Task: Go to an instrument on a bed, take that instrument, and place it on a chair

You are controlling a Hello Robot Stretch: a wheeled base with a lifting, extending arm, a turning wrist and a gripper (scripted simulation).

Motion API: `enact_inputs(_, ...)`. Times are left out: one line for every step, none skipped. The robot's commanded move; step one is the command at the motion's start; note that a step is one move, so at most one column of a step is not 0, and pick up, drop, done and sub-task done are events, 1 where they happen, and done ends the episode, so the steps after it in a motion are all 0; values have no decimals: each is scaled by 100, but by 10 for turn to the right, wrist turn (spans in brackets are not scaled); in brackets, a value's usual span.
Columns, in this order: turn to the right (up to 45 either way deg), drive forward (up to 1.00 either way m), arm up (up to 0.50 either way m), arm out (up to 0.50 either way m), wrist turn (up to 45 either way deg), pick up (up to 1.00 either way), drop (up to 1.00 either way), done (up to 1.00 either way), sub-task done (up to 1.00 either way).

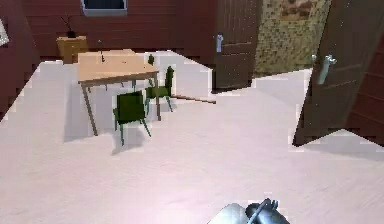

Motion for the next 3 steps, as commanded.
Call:
enact_inputs(450,0,0,0,0,0,0,0,0)
enact_inputs(450,0,0,0,0,0,0,0,0)
enact_inputs(360,0,0,0,0,0,0,0,0)
